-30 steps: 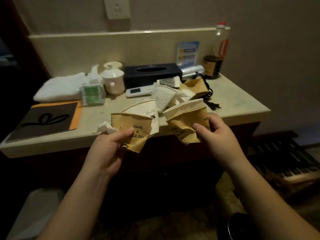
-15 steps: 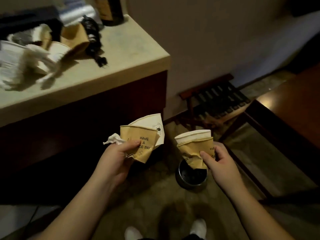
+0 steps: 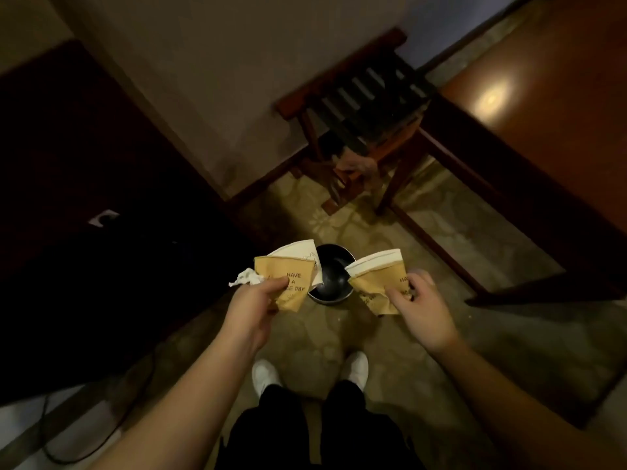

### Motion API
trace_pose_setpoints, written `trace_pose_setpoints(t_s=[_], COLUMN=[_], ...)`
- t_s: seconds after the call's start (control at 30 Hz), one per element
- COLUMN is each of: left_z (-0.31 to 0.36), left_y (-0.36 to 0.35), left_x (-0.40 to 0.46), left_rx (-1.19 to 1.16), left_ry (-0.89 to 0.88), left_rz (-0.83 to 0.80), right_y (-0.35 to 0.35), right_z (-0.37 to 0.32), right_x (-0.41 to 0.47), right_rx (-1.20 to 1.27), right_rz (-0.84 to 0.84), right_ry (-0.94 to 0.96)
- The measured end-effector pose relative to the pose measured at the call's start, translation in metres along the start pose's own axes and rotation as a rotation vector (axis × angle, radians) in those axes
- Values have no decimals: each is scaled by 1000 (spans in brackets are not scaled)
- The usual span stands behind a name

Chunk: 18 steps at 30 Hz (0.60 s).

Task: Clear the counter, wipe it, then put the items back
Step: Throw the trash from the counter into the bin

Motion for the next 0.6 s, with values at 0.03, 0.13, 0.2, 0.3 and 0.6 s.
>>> trace_pose_setpoints(t_s=[0.03, 0.13, 0.2, 0.3, 0.6], left_z=[-7, -29, -45, -72, -139], left_y=[-8, -21, -27, -35, -48], left_x=[14, 63, 97, 149, 298], left_rx=[16, 87, 140, 226, 446], left_ry=[16, 39, 64, 108, 201], left_rz=[4, 51, 81, 95, 83], right_y=[-1, -10, -19, -36, -103], right_z=[13, 52, 78, 123, 254], right_x=[9, 36, 53, 79, 168], right_rx=[-21, -47, -66, -141, -267], right_rz=[4, -8, -15, -24, -92], right_ry=[-13, -62, -73, -82, -281])
Point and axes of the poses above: each hand's wrist, its own x-axis towards the middle knuckle, its own y-axis out of the back of the hand, z = x × y, the point moved 8 cm from there along x, towards the middle knuckle, and after that the axes turned 14 degrees about x, right-handed, at the moved point
